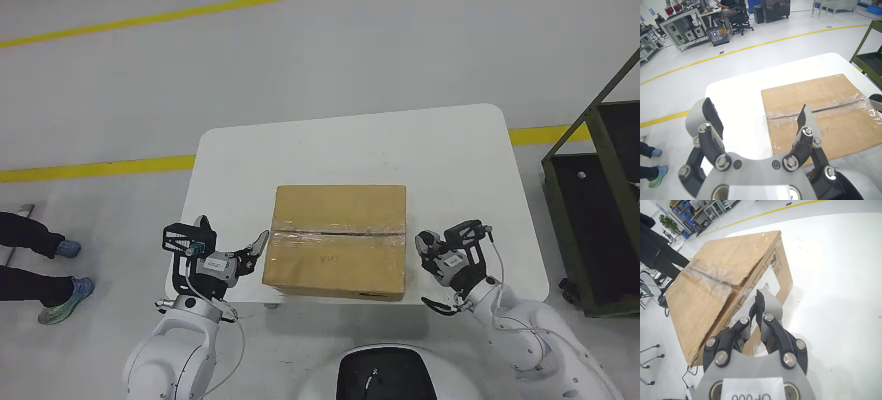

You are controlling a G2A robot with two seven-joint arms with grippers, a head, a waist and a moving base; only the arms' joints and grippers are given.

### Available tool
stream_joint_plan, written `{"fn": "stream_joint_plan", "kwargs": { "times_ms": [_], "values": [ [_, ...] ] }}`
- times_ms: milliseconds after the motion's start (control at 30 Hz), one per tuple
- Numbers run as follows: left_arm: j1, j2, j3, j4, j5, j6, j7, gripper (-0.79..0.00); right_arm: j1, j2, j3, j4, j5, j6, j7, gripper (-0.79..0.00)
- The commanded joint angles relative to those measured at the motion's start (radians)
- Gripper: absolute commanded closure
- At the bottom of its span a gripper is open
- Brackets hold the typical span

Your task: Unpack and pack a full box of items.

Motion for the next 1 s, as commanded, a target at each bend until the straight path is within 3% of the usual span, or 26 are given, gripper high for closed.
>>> {"fn": "stream_joint_plan", "kwargs": {
  "times_ms": [0, 400, 967],
  "values": [
    [-0.006, 0.000, 0.020, -0.007, 0.001, -0.023, 0.002, -0.785, -0.020, 0.004, 0.020, -0.016, -0.018, -0.008, -0.009, 0.000],
    [-0.148, -0.007, 0.288, 0.016, 0.064, -0.189, -0.065, -0.785, -0.133, 0.020, 0.145, -0.105, -0.048, 0.007, -0.057, 0.000],
    [-0.143, -0.008, 0.294, 0.029, 0.048, -0.185, -0.055, -0.785, -0.211, 0.029, 0.209, -0.165, -0.024, -0.009, -0.074, 0.000]
  ]
}}
